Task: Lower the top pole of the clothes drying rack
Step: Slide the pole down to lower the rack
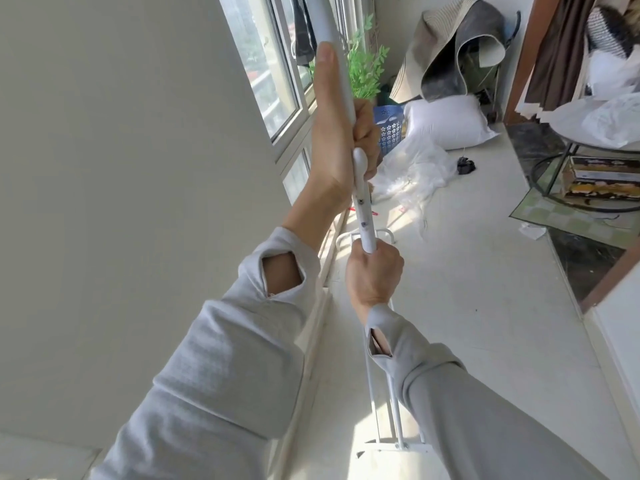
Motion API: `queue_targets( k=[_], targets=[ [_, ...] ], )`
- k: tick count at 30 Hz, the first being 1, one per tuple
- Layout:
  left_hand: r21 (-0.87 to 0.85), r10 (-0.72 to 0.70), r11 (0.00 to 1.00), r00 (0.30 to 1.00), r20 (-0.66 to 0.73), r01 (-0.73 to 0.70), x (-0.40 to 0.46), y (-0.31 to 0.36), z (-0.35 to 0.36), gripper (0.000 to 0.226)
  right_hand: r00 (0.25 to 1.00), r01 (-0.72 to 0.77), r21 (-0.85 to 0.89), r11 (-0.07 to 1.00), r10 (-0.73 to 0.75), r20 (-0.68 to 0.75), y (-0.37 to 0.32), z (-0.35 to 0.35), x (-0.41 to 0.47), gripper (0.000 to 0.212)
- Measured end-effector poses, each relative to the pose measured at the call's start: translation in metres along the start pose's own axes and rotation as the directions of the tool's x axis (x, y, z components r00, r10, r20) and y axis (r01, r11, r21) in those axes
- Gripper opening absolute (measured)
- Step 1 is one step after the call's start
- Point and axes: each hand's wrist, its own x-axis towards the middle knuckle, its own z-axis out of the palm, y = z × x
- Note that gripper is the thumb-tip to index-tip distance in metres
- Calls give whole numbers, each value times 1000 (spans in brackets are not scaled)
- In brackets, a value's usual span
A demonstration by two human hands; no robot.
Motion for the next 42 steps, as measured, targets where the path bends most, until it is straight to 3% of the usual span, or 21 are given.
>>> queue_targets(
  k=[19, 25, 42],
  targets=[
    [35, -10, 999, 998, 66, 7, 75, 1, -51, 64, 993, -55, 12, 998, 56, -108, -10, 81, 48, 34],
    [59, 9, 998, 994, 111, -16, 93, -6, -40, 59, 983, -71, 15, 997, 73, -170, -6, 84, 69, 32],
    [11, -16, 1000, 997, 77, 15, 171, -20, -24, 63, 986, -41, 38, 998, 47, -157, 6, 112, 144, 46]
  ],
)
